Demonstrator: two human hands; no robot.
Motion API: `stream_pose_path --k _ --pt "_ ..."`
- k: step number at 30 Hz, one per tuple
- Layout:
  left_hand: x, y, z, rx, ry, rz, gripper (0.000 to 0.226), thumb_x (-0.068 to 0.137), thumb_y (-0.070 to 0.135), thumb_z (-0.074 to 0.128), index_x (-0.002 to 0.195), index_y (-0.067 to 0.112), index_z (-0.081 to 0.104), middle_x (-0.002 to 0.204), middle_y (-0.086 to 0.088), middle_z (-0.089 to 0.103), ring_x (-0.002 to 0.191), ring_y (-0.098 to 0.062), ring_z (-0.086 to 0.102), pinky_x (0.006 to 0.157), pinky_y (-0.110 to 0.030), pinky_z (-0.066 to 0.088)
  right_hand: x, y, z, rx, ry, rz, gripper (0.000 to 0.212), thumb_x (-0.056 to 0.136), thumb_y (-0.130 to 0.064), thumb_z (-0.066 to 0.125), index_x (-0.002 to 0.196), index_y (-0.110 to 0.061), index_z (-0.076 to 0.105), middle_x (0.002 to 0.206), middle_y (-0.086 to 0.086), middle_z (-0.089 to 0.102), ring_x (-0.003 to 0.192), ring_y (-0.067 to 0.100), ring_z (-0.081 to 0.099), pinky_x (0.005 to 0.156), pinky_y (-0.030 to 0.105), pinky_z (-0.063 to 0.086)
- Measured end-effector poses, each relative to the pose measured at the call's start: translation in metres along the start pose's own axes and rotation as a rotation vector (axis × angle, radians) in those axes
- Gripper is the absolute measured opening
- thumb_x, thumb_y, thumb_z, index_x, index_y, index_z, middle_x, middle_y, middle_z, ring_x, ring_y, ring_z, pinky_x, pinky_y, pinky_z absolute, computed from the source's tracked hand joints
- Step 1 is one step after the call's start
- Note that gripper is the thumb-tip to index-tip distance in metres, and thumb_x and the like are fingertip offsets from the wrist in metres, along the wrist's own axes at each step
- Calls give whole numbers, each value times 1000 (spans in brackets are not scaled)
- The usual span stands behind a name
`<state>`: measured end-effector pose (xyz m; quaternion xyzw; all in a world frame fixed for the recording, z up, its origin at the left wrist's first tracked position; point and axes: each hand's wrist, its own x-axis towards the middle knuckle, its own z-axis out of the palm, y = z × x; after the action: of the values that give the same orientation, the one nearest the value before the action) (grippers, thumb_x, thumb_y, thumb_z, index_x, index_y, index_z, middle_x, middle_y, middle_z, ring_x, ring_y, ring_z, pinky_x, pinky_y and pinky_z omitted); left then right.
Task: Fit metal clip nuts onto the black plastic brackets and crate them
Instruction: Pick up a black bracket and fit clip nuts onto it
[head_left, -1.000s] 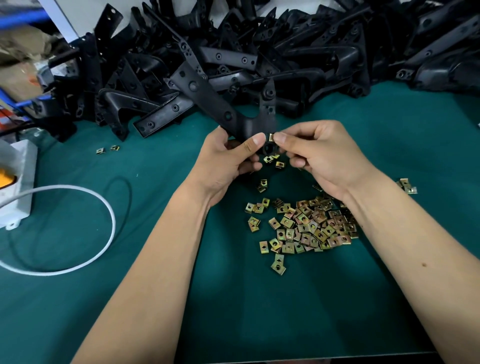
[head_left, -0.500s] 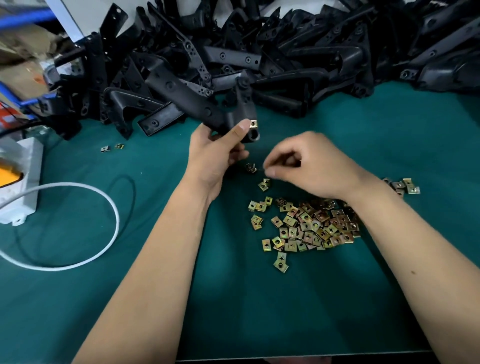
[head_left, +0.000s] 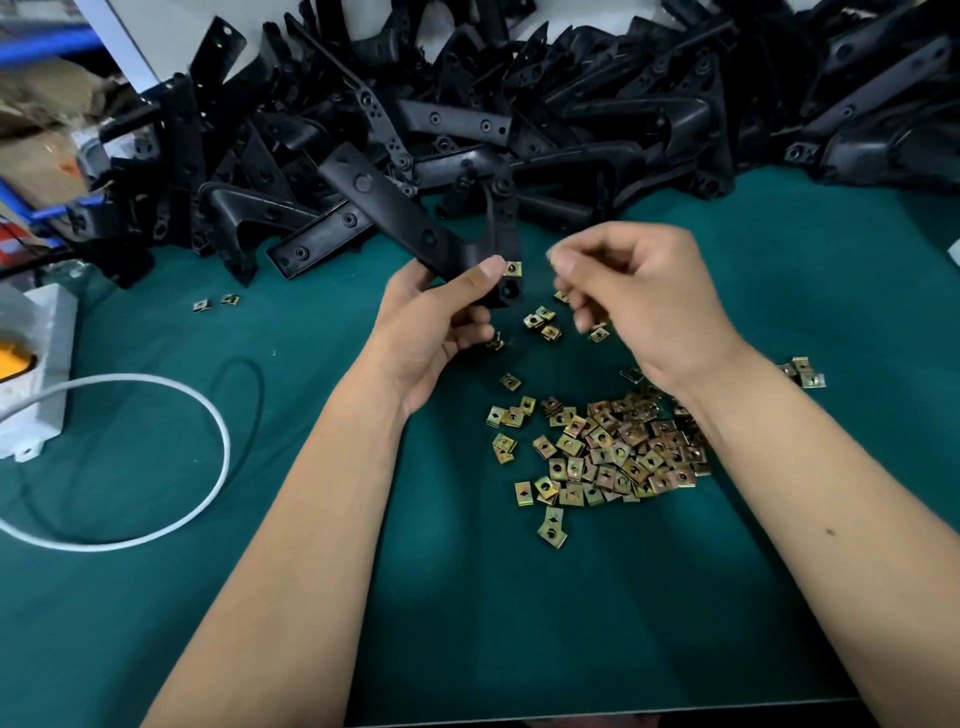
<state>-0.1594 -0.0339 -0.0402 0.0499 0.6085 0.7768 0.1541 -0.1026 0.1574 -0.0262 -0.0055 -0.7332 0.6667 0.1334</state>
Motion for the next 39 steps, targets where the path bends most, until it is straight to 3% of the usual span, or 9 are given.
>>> stream_pose_path --k 4,9,15,21,25,39 --pt "-5 0 1 53 -112 -35 23 86 19 80 104 13 68 85 0 70 57 -10 56 51 -20 51 0 -4 0 212 106 65 20 99 -18 68 85 -4 73 69 3 67 57 12 57 48 22 48" --pt "-8 1 5 79 -180 -51 30 87 19 78 112 9 65 83 4 70 58 -9 56 51 -20 51 -1 -5 5 308 97 79 12 99 -11 66 93 -4 73 73 4 70 62 12 60 54 19 50" --pt "-8 0 7 75 -183 -44 40 81 31 80 111 9 65 86 -1 70 58 -11 55 51 -21 52 -1 -3 7 216 106 31 9 98 -7 68 92 -8 74 70 2 70 58 13 60 51 22 51" --pt "-7 -1 5 87 -162 -19 23 91 25 76 107 10 68 85 -1 71 58 -11 56 51 -21 51 0 -2 2 194 11 71 13 98 0 64 102 -7 74 74 2 70 59 13 59 53 20 49" --pt "-7 -1 6 116 -155 -2 19 93 23 76 105 11 68 86 -2 70 58 -12 55 50 -22 51 1 0 1 209 39 136 11 97 -2 66 104 -5 75 87 6 68 72 12 61 53 22 51" --pt "-6 -3 5 146 -158 20 19 91 23 77 103 11 69 85 -2 68 57 -12 53 49 -22 49 4 2 -2 482 -21 307 12 95 0 66 103 -2 75 79 4 69 64 9 59 55 18 48"
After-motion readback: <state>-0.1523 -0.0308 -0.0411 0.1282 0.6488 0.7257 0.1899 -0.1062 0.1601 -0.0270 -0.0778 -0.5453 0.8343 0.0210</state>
